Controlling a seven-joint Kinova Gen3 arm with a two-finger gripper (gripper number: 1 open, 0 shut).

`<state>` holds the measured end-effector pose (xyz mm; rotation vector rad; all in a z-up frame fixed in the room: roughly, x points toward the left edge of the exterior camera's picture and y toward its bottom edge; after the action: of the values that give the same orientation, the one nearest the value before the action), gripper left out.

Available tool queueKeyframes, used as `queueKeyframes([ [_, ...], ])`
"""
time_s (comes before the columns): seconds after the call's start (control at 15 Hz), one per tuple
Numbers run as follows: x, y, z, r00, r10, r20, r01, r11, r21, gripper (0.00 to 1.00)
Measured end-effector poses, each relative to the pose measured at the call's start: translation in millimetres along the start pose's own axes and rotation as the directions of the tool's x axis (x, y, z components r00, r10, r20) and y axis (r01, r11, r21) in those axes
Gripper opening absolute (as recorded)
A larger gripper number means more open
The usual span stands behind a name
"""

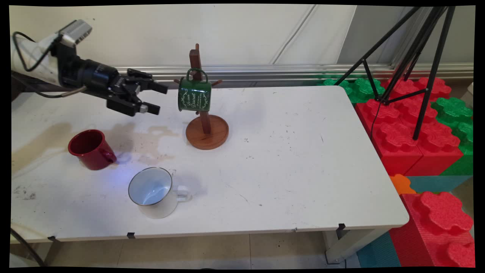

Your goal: Pick up the green mug from the rack

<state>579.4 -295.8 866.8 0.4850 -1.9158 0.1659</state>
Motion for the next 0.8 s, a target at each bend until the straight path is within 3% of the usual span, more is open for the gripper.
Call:
queueKeyframes([
  [0.8, -8, -12, 46, 0.998, -0.033, -0.052, 0.034, 0.999, 0.011, 1.00],
])
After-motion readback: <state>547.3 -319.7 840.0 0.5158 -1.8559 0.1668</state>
